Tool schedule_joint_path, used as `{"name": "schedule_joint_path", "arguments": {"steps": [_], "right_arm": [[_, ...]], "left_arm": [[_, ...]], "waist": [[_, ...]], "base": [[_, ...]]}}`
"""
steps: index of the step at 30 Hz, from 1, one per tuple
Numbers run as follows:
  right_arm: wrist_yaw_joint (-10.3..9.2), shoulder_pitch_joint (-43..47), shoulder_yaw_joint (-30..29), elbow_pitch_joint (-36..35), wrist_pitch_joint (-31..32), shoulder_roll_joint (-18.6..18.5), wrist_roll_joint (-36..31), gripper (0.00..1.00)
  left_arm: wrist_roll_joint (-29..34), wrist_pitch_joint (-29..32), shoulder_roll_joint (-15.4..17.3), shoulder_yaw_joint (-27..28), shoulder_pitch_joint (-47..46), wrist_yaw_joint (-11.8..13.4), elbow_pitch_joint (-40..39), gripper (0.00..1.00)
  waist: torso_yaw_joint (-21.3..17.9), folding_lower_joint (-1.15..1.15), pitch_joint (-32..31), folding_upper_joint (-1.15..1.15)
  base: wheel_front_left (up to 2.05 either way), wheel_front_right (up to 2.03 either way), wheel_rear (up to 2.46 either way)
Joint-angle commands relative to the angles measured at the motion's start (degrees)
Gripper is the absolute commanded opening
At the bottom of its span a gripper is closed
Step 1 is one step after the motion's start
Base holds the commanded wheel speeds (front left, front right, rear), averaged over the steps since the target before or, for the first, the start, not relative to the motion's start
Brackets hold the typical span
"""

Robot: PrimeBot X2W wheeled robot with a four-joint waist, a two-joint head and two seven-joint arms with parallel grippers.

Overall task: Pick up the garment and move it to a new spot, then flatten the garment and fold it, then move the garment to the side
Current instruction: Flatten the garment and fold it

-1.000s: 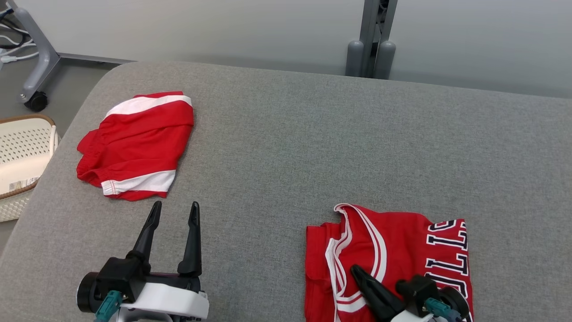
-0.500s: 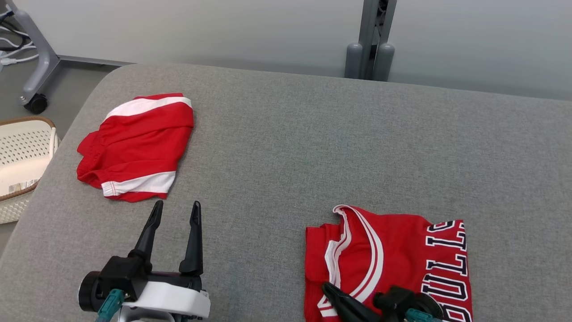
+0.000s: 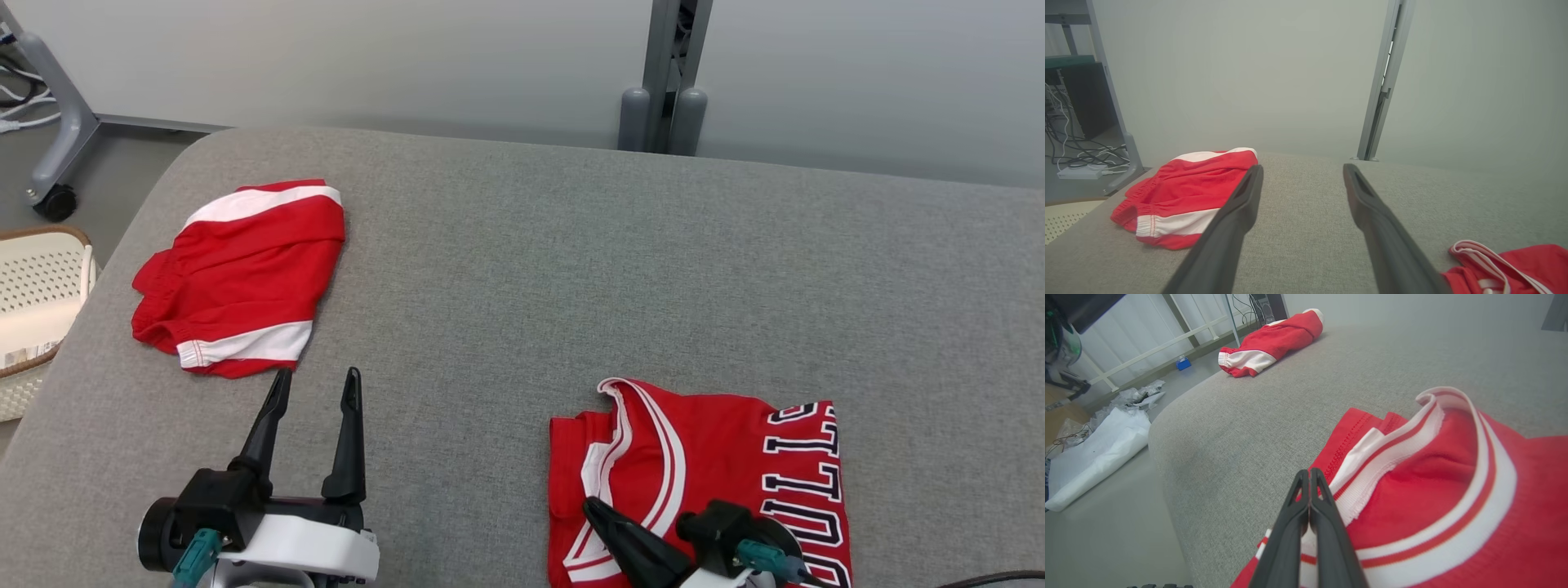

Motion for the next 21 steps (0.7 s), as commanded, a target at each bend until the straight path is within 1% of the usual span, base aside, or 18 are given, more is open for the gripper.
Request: {"name": "schedule_joint_path", "arguments": {"steps": [1,4,9,15,21], "right_arm": [[0.02,-0.4,-0.4,-0.9,-0.1,-0.7,0.2,0.00],[0.01,-0.3,-3.0,-3.3,-0.1,-1.7,-0.1,0.00],[0.01,0.4,-9.5,-6.7,-0.1,-3.5,-2.4,0.00],[0.01,0.8,-19.7,-9.9,-0.1,-5.8,-7.6,0.00],[0.01,2.3,-28.6,-13.7,-0.1,-6.6,-13.8,0.00]], "left_arm": [[0.0,-0.2,0.2,0.4,0.5,0.1,-0.1,1.00],[-0.1,-0.2,0.2,0.5,0.8,0.2,-0.4,1.00],[-0.2,-0.2,0.2,0.6,1.5,0.2,-0.7,1.00],[-0.3,-0.2,0.2,0.5,2.1,0.3,-0.9,1.00],[-0.4,-0.2,0.2,0.7,2.8,0.5,-1.1,1.00]], "waist": [[-0.5,0.00,-0.4,0.00],[-1.7,0.00,-1.2,0.00],[-4.4,0.00,-2.7,0.00],[-7.7,0.00,-3.9,0.00],[-10.2,0.00,-5.0,0.00]], "base": [[0.00,0.00,0.00],[0.00,0.00,0.00],[0.00,0.00,0.00],[0.00,0.00,0.00],[0.00,0.00,0.00]]}}
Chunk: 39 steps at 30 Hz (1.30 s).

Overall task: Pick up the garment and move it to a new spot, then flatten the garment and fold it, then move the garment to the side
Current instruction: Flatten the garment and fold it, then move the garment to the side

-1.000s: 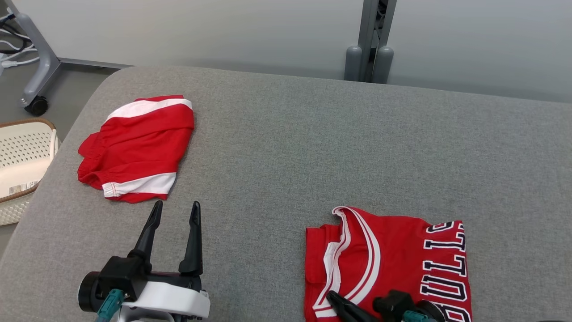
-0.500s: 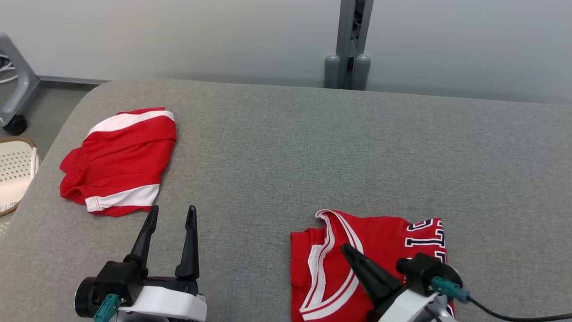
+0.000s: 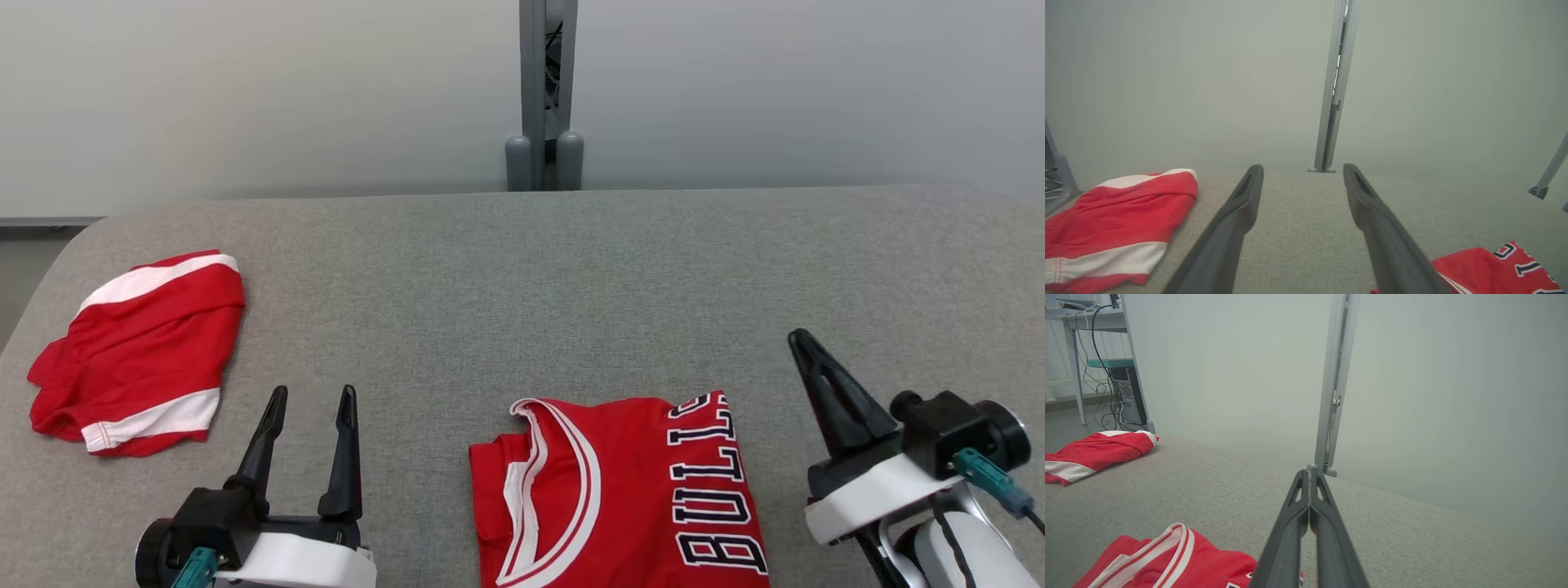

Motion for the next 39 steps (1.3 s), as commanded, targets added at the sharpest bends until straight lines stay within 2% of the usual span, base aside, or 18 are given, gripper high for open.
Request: {"name": "schedule_joint_path", "arguments": {"steps": [1,12,13,14,15,28,33,39], "right_arm": [[0.01,1.3,-1.8,-1.0,-0.1,0.4,-0.9,0.00],[0.01,9.9,-13.1,-5.9,-0.1,6.8,-6.1,0.00],[0.01,10.4,-13.8,-5.9,-0.1,7.4,-6.3,0.20],[0.01,10.7,-14.0,-5.7,-0.1,7.7,-6.5,0.79],[0.01,10.9,-14.2,-5.6,-0.1,8.0,-6.8,1.00],[0.01,10.9,-13.9,-3.3,-0.1,8.8,-6.0,1.00],[0.01,10.0,-10.6,1.9,3.2,7.8,-0.6,1.00],[0.01,7.5,-5.5,4.8,9.0,6.1,8.1,1.00]], "left_arm": [[-0.1,-0.2,0.2,0.2,0.7,0.3,-0.3,1.00],[-0.7,-0.2,0.2,0.4,2.4,0.6,-0.7,1.00],[-0.9,-0.2,0.2,0.4,2.5,0.7,-0.6,1.00],[-1.2,-0.2,0.2,0.4,2.5,0.7,-0.6,1.00],[-1.4,-0.2,0.2,0.5,2.7,0.9,-0.4,1.00],[-1.7,-0.2,0.2,0.9,2.2,0.6,0.7,1.00],[-1.3,-0.2,0.2,0.5,1.3,0.1,1.2,1.00],[0.0,-0.2,0.2,0.5,-0.3,-0.7,1.7,1.00]], "waist": [[-0.9,0.00,-0.6,0.00],[-3.0,0.00,-1.3,0.00],[-3.0,0.00,-1.2,0.00],[-3.1,0.00,-1.2,0.00],[-3.2,0.00,-1.2,0.00],[-2.6,0.00,-0.4,0.00],[-2.0,0.00,1.0,0.00],[-0.9,0.00,3.3,0.00]], "base": [[0.00,0.00,0.00],[0.00,0.00,0.00],[0.00,0.00,0.00],[0.00,0.00,0.00],[0.00,0.00,0.00],[0.00,0.00,0.00],[0.00,0.00,0.00],[0.00,0.00,0.00]]}}
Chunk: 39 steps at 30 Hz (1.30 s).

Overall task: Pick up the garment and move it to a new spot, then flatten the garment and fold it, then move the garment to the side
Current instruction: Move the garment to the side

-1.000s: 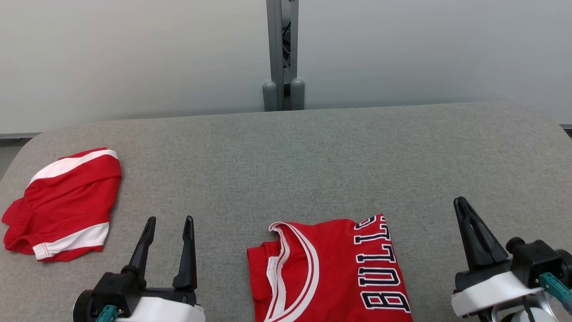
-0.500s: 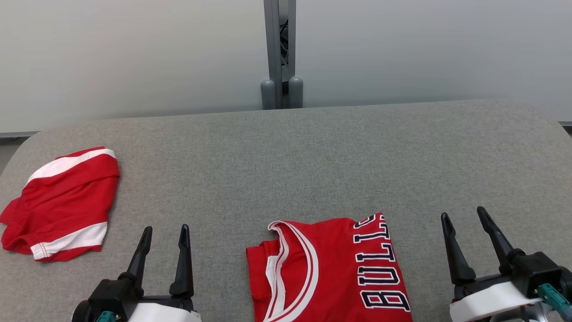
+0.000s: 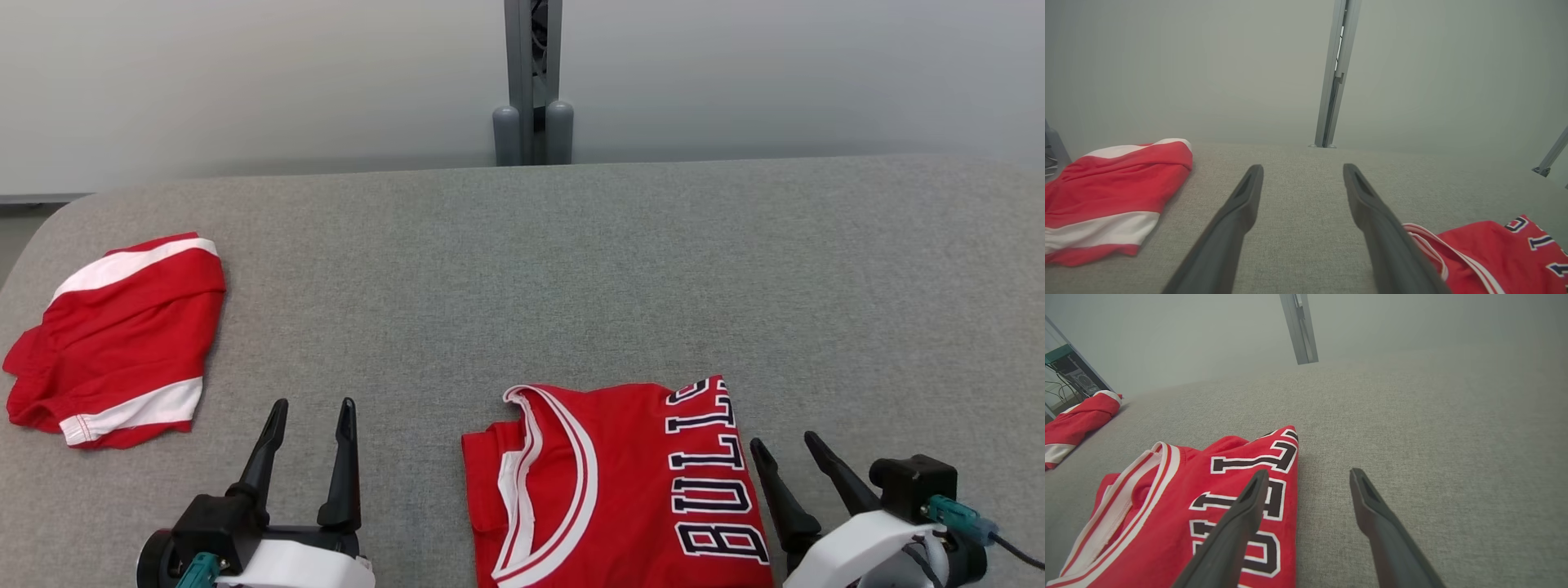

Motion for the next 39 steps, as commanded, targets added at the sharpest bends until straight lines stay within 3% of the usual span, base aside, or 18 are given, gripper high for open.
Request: {"name": "schedule_joint_path", "arguments": {"steps": [1,11,25,26,27,28,39], "right_arm": [[0.01,-1.1,1.0,0.7,1.7,-0.7,2.6,1.00],[0.02,-5.3,5.5,6.7,8.6,-1.2,13.5,1.00],[0.01,-7.1,11.8,9.4,8.6,-3.1,19.6,1.00],[0.01,-7.4,12.1,9.6,8.5,-3.3,19.8,0.60],[0.01,-7.6,12.3,9.8,8.3,-3.6,19.9,0.33],[0.00,-7.8,12.5,10.0,8.1,-3.9,19.8,0.00],[-0.07,-11.8,15.6,10.4,7.0,-8.3,18.7,0.00]], "left_arm": [[0.5,-0.2,0.2,0.2,-1.3,-0.5,0.0,1.00],[1.5,-0.2,0.2,-0.3,-2.7,-0.8,0.1,1.00],[2.2,-0.2,0.2,0.2,-3.3,-0.9,0.3,1.00],[2.2,-0.2,0.2,0.1,-3.4,-0.9,0.3,1.00],[2.1,-0.2,0.2,0.1,-3.5,-0.9,0.3,1.00],[2.1,-0.2,0.2,0.0,-3.6,-0.8,0.3,1.00],[2.0,-0.2,0.2,-0.2,-4.3,-0.8,-0.3,1.00]], "waist": [[0.7,0.00,1.0,0.00],[3.1,0.00,3.3,0.00],[3.9,0.00,3.9,0.00],[3.8,0.00,4.0,0.00],[3.7,0.00,4.1,0.00],[3.6,0.00,4.2,0.00],[1.8,0.00,5.5,0.00]], "base": [[0.00,0.00,0.00],[0.00,0.00,0.00],[0.00,0.00,0.00],[0.00,0.00,0.00],[0.00,0.00,0.00],[0.00,0.00,0.00],[0.00,0.00,0.00]]}}
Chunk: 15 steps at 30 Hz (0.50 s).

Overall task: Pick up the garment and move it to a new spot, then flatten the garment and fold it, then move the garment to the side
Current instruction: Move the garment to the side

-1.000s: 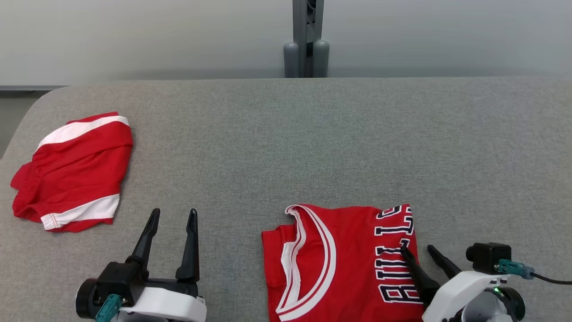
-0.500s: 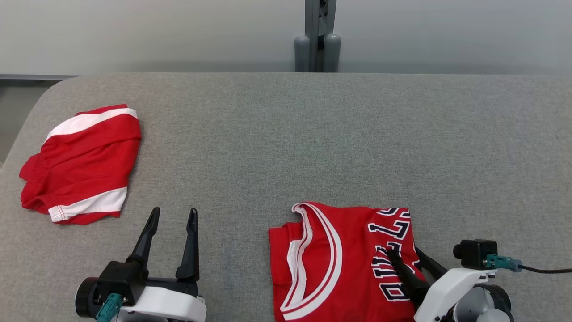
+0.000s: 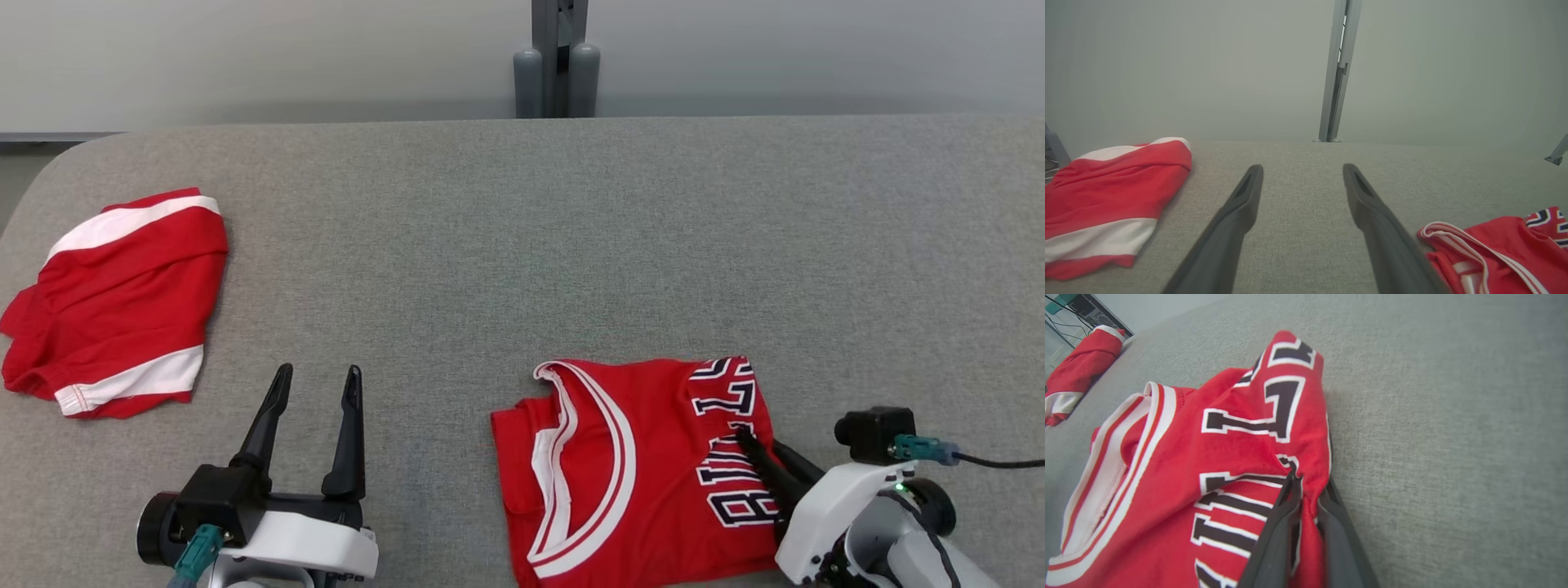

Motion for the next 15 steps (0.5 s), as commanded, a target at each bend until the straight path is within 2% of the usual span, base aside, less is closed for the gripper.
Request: {"name": "schedule_joint_path", "arguments": {"steps": [1,8,15], "right_arm": [[-0.18,-1.2,0.2,0.5,0.2,-1.7,-0.6,0.00],[-0.17,-7.6,3.3,-1.2,2.2,-8.0,-3.2,0.00],[-0.13,-14.5,2.6,-1.6,2.7,-14.9,-3.9,0.00]], "left_arm": [[0.4,-0.2,0.2,0.2,-1.3,-0.1,-0.3,1.00],[2.2,-0.2,0.2,-0.1,-3.8,-1.2,-1.1,1.00],[4.9,-0.2,0.2,-1.9,-8.8,-2.8,-1.4,1.00]], "waist": [[-0.6,0.00,0.5,0.00],[-4.8,0.00,4.7,0.00],[-9.4,0.00,11.6,0.00]], "base": [[0.00,0.00,0.00],[0.00,0.00,0.00],[0.00,0.00,0.00]]}}
